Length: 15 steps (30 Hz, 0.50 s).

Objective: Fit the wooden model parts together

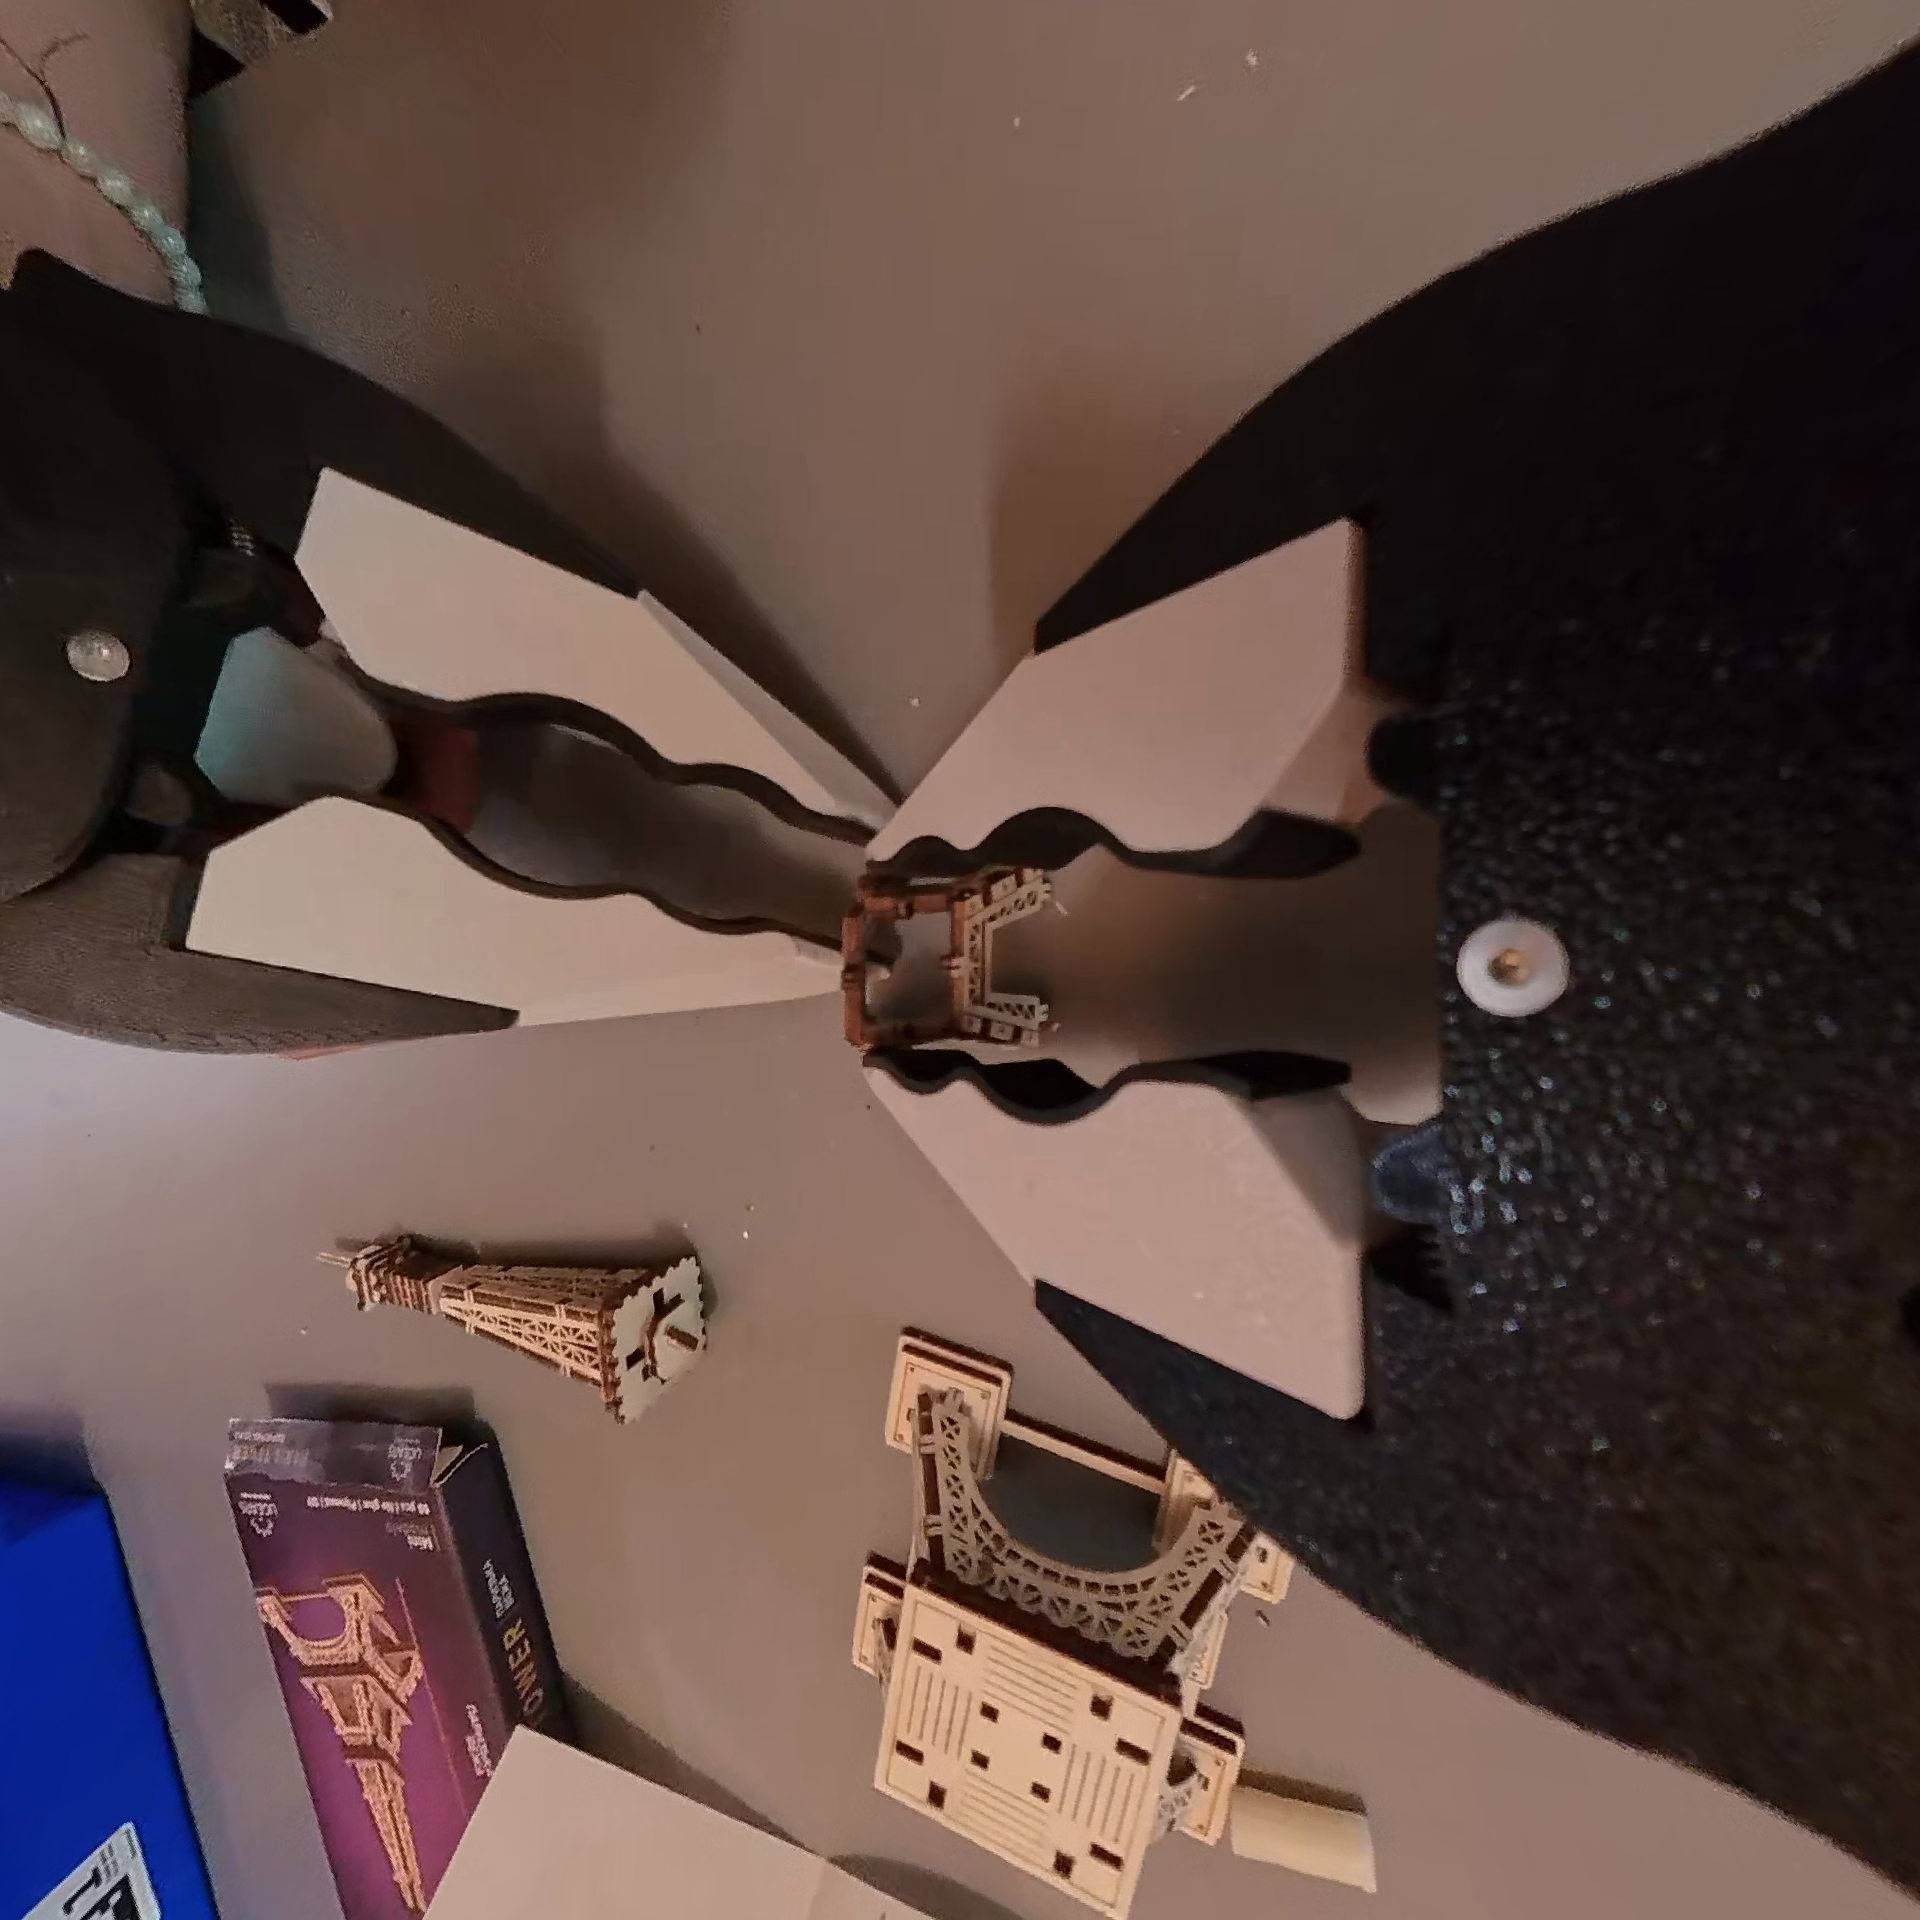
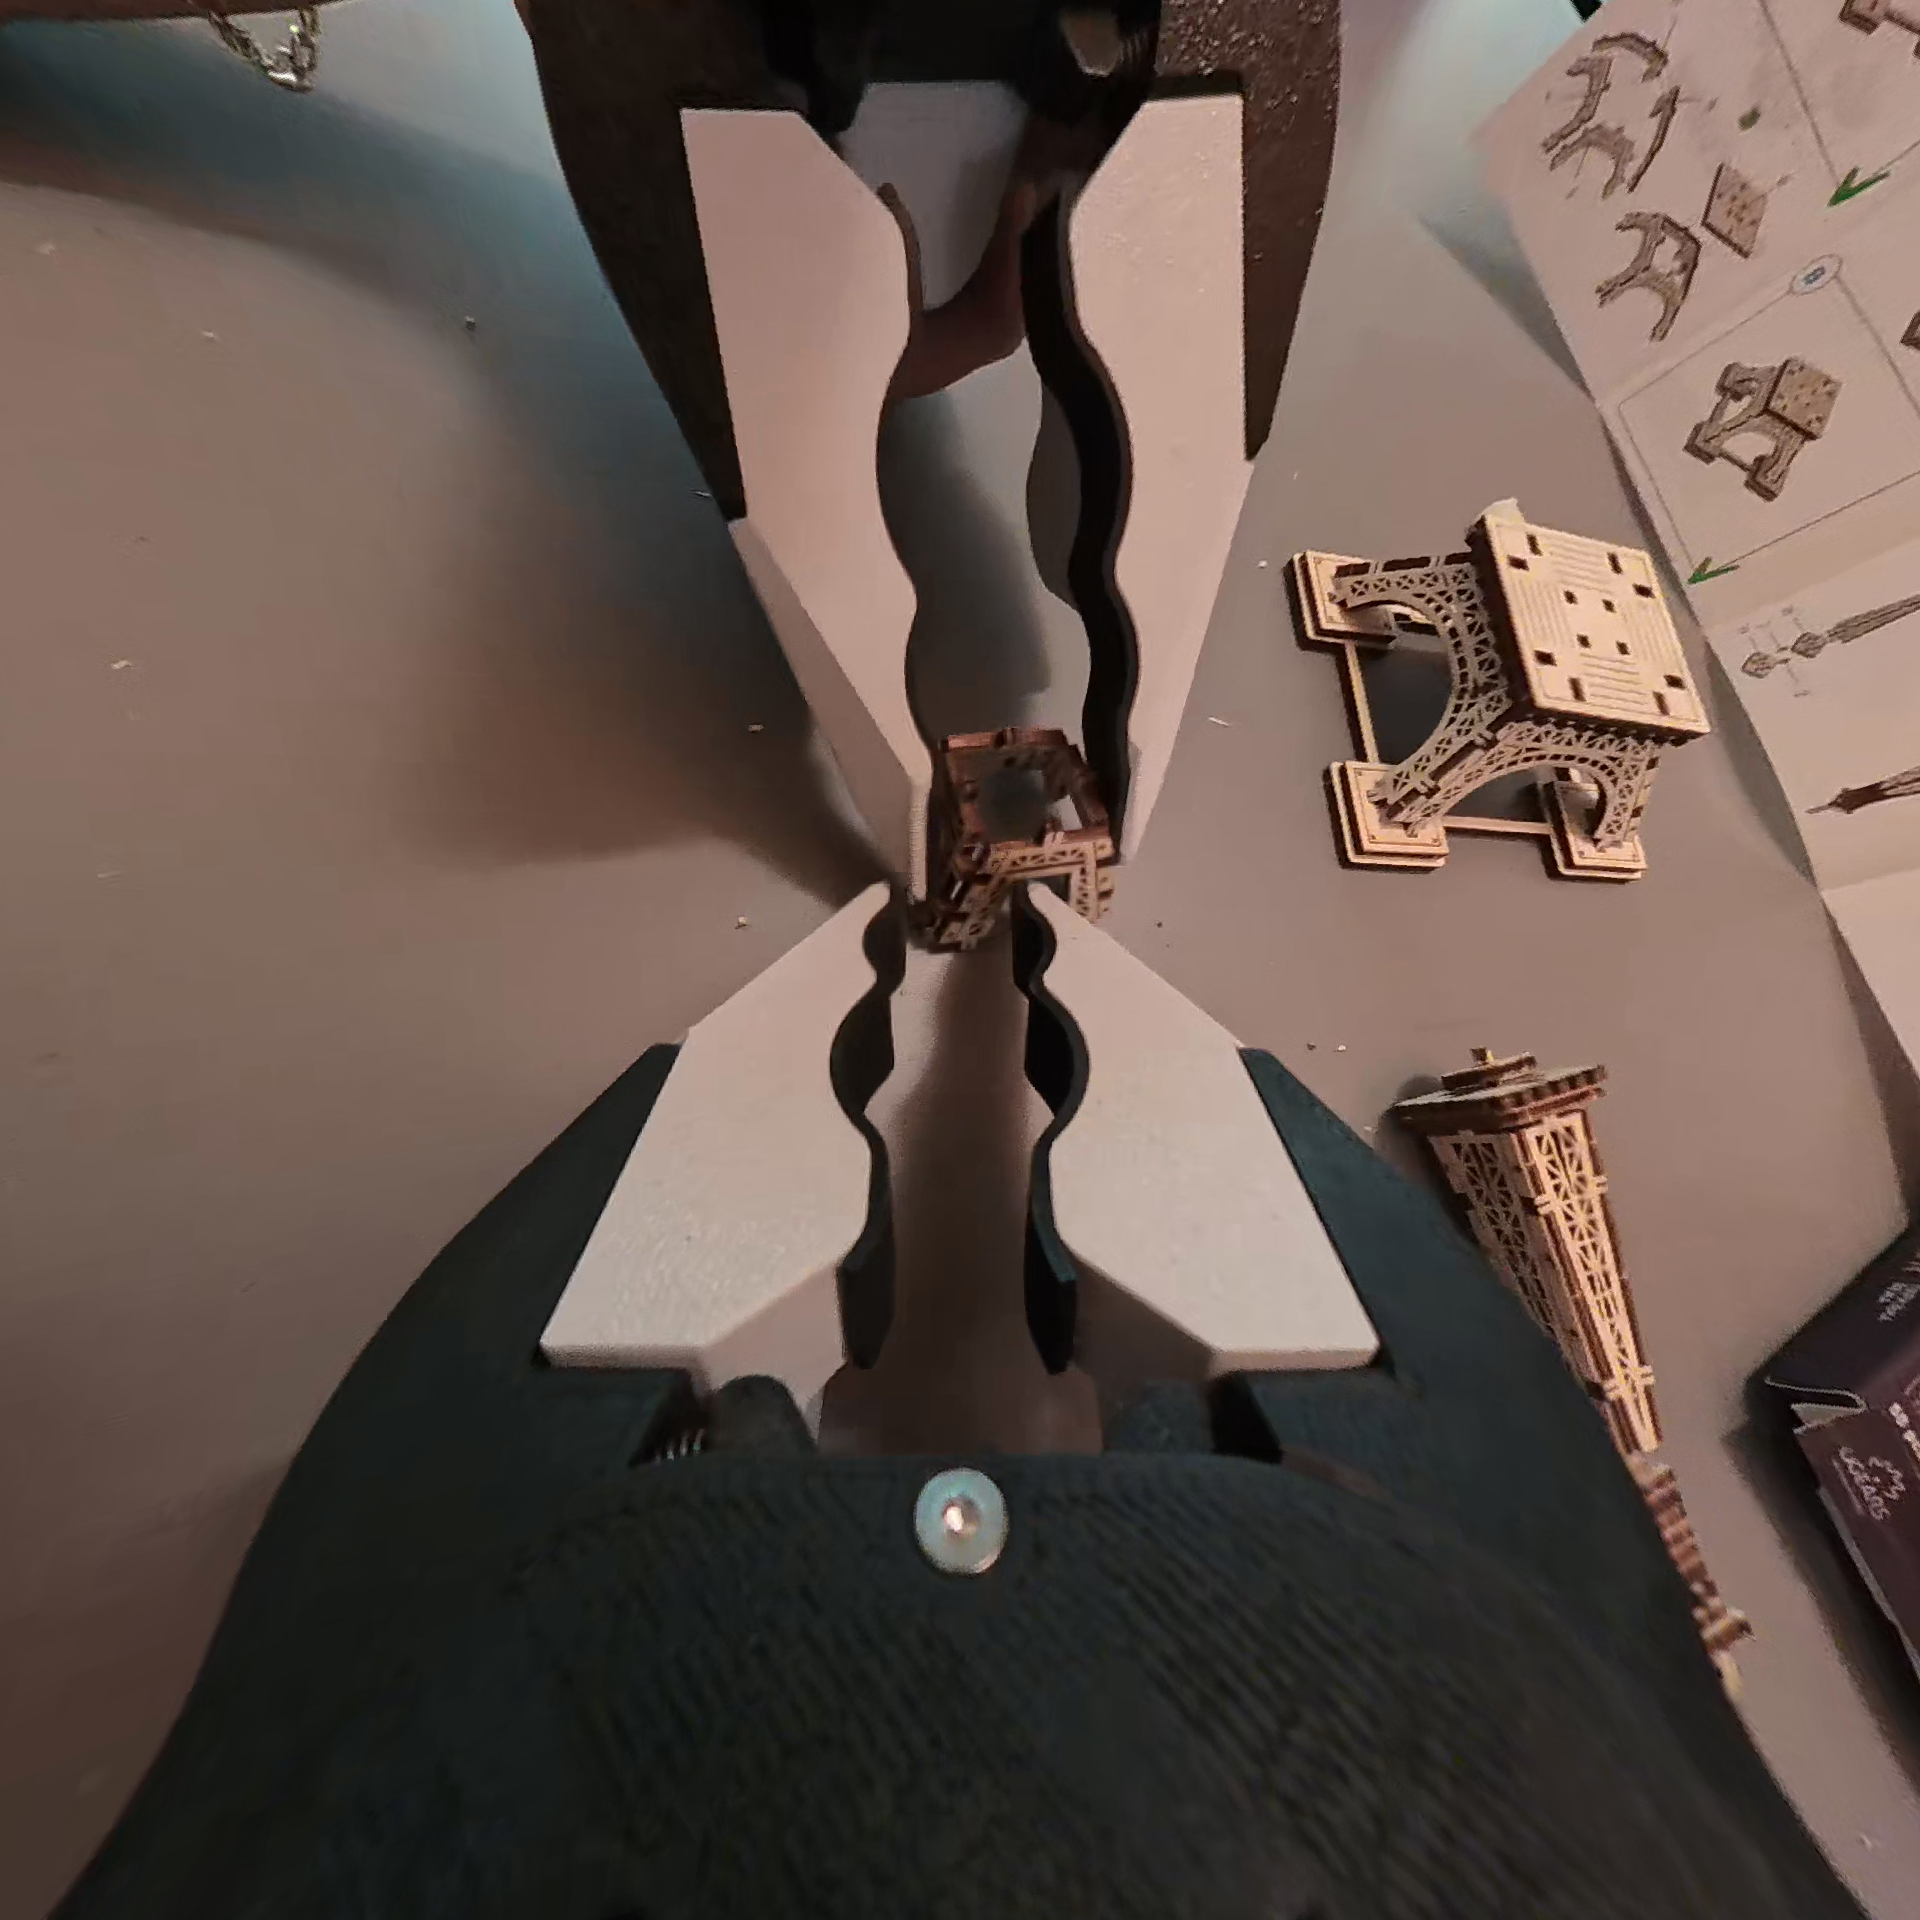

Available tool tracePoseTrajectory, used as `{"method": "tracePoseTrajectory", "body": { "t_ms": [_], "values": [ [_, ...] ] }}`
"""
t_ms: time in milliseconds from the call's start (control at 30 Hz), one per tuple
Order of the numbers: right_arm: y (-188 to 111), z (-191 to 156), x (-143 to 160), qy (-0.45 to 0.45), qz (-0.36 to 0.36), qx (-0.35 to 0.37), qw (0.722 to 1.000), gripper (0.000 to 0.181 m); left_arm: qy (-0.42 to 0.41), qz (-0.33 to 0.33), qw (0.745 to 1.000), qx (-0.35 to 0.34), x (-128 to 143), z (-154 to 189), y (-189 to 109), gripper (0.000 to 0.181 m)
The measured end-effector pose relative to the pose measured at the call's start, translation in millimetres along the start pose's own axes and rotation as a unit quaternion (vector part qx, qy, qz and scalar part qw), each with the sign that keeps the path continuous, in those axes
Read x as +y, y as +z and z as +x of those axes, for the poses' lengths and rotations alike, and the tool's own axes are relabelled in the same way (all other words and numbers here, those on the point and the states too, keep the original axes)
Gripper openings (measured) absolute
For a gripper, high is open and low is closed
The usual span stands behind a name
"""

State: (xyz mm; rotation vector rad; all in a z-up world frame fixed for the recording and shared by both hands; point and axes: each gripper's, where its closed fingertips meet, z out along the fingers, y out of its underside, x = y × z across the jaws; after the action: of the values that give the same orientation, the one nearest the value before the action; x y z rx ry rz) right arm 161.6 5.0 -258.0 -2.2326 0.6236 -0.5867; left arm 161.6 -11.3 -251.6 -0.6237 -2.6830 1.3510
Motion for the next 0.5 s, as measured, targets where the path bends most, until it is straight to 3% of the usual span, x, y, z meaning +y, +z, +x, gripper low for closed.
{"method": "tracePoseTrajectory", "body": {
  "t_ms": [500],
  "values": [
    [1.0,-0.1,0.5,-0.001,-0.002,-0.009,1.000,0.015,-0.023,-0.002,1.000,0.005,0.2,-1.0,0.0,0.029]
  ]
}}
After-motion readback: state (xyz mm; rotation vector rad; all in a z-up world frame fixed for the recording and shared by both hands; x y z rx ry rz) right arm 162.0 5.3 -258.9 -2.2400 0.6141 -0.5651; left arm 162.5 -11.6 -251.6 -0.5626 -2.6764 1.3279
